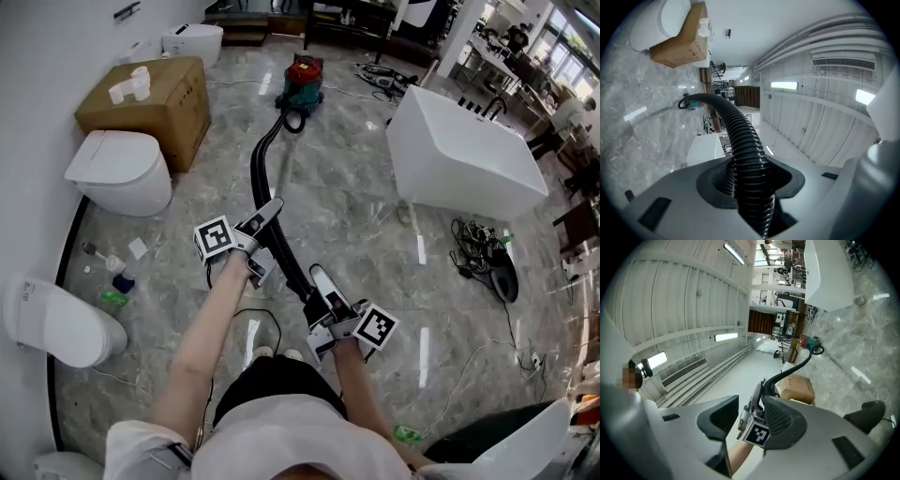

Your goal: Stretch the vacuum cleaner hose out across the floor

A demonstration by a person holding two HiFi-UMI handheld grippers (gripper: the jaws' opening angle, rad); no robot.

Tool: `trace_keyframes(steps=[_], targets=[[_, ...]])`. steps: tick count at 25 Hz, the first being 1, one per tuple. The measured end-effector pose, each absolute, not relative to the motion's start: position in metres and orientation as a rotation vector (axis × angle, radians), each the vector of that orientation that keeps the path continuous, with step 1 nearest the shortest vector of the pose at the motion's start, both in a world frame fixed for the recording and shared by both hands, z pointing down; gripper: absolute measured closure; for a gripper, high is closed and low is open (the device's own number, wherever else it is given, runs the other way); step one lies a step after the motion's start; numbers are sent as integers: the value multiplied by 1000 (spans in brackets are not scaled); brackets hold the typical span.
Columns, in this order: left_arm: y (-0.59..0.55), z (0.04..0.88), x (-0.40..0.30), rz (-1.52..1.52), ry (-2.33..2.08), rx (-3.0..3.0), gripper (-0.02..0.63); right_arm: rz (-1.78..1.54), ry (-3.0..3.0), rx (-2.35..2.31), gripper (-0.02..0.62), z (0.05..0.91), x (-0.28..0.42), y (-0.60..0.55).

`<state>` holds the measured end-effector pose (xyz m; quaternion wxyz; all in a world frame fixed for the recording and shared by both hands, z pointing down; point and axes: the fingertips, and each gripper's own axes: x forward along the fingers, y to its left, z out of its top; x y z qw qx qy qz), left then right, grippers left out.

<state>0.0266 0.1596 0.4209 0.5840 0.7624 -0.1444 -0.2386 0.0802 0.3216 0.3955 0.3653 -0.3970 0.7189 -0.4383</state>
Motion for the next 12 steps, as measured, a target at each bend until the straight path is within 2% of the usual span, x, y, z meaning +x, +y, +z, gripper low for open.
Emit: trace_keyframes(steps=[12], targets=[[183, 436, 28, -270, -386, 2045, 437, -1145, 1856, -1069, 420, 407, 83, 325]])
